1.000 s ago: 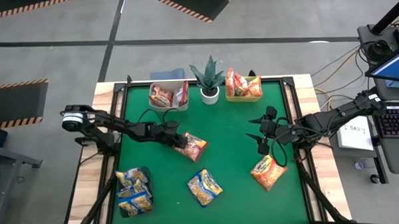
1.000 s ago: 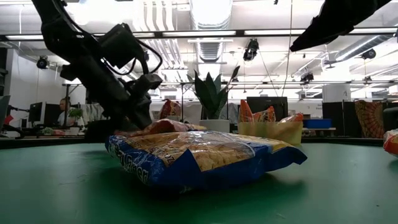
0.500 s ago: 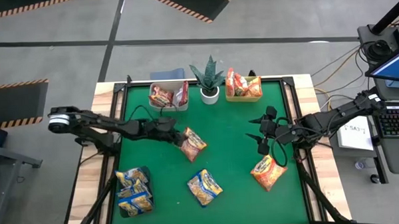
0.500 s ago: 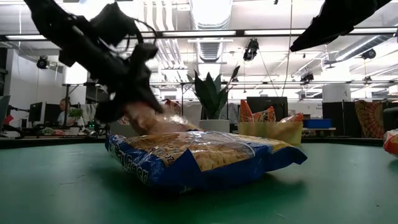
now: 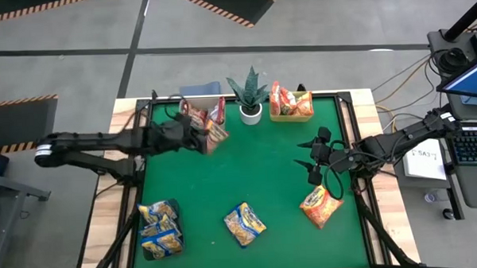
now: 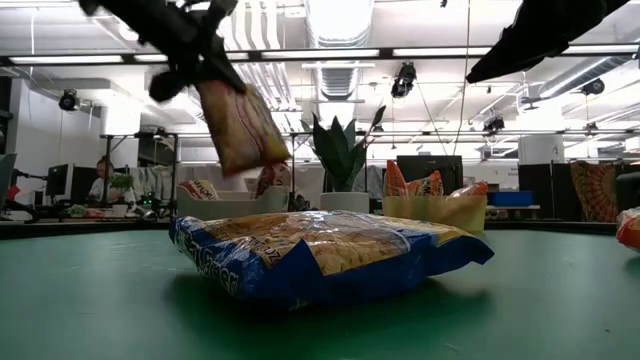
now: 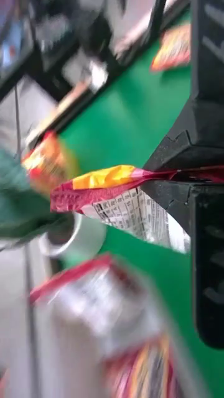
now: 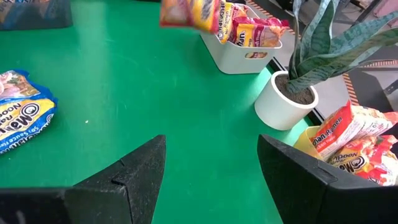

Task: Sort Maruchan noodles
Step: Put the red noodle pack into the white bin

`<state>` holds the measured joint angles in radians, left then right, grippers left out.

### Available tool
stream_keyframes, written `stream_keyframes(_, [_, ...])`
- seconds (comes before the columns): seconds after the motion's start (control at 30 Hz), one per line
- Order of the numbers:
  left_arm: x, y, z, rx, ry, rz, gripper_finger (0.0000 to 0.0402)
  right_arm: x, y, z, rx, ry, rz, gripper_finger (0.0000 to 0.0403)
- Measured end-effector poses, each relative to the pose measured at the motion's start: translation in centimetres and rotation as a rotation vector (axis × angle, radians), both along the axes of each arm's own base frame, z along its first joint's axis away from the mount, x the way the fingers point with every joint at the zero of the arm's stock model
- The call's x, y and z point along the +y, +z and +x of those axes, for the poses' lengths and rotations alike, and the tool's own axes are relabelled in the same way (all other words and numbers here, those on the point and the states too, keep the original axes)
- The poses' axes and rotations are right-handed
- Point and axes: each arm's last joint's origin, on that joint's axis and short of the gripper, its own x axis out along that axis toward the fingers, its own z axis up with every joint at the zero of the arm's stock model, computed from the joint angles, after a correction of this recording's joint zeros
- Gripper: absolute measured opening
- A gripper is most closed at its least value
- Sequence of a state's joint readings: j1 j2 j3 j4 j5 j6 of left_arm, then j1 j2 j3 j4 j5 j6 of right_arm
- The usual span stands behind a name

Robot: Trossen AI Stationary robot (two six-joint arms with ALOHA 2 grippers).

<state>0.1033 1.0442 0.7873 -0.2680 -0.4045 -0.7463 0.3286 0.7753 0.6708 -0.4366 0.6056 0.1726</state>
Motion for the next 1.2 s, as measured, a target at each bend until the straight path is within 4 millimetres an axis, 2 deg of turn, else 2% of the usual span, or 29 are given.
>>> stream_keyframes(0.23, [2.1,6.4,-0.8,0.202,0.221,0.198,0.0,0.0,0.0,0.0,-0.001,-0.001,0.0,0.0242])
stream_keyframes(0.33, [3.7,8.1,-0.7,0.255,0.285,0.22,0.0,0.0,0.0,0.0,0.0,-0.002,-0.001,0.0242])
stream_keyframes(0.43, [5.7,8.8,-0.4,0.309,0.349,0.222,0.0,0.0,0.0,0.0,-0.001,-0.003,-0.002,0.0242])
stream_keyframes(0.6, [9.3,7.8,0.7,0.401,0.435,0.206,0.0,0.0,0.0,0.0,-0.001,-0.003,-0.002,0.0242])
stream_keyframes(0.83, [13.2,4.0,2.7,0.569,0.475,0.163,0.0,0.0,0.0,0.0,0.002,0.001,-0.008,0.0242])
stream_keyframes(1.0, [14.3,1.5,4.6,0.638,0.407,0.114,0.0,0.0,0.0,0.0,0.005,0.004,-0.013,0.0242])
stream_keyframes(1.2, [15.1,0.1,6.4,0.649,0.34,0.061,0.0,-0.1,-0.4,-0.1,0.012,-0.019,-0.036,0.0242])
